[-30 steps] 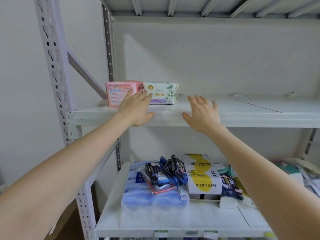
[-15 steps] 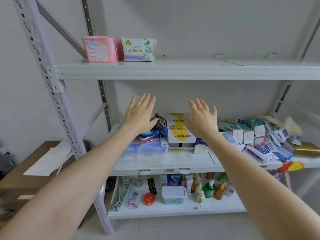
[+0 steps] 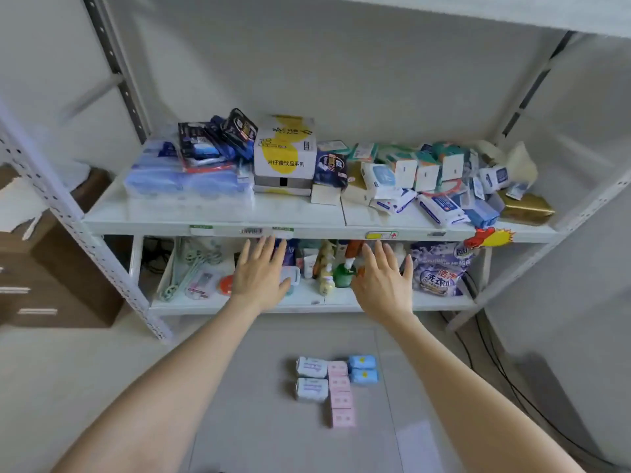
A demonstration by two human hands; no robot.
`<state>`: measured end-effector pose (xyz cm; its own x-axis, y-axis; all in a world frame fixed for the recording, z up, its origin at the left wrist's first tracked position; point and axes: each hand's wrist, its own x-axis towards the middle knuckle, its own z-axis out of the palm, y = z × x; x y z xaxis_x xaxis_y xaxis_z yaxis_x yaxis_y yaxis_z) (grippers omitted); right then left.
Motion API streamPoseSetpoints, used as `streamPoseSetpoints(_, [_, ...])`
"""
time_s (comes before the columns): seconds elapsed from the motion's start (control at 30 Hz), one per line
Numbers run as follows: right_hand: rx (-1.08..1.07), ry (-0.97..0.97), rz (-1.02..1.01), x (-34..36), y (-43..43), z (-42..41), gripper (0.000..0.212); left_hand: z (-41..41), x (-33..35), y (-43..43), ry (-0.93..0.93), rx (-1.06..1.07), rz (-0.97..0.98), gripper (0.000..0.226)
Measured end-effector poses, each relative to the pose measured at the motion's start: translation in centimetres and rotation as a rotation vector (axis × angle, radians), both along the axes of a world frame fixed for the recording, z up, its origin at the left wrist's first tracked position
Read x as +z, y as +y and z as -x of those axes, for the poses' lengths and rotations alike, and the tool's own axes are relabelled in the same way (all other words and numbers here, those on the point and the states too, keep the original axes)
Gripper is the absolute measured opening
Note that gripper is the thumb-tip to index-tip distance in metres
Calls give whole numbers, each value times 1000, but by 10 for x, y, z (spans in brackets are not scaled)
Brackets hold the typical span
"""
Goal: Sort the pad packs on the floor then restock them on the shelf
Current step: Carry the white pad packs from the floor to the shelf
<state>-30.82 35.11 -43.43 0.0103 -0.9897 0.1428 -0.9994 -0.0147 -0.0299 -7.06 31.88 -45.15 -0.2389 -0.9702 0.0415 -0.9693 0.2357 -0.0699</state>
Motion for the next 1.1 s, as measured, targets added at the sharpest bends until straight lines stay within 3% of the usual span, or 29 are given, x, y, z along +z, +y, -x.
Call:
streamPoseSetpoints(0.23, [-35, 24, -233, -107, 47, 45, 67, 40, -118, 51, -48, 1, -255, 81])
streamPoseSetpoints(0.47, [-64, 25, -398, -214, 65, 51, 66, 46, -217, 51, -102, -44, -425, 77])
streamPoseSetpoints(0.7, [-59, -10, -491, -339, 53, 44, 67, 49, -332, 23, -127, -93, -461, 76])
streamPoseSetpoints(1.1, [8, -58, -628, -611, 21, 45, 70, 57, -590, -39, -122, -88, -504, 77])
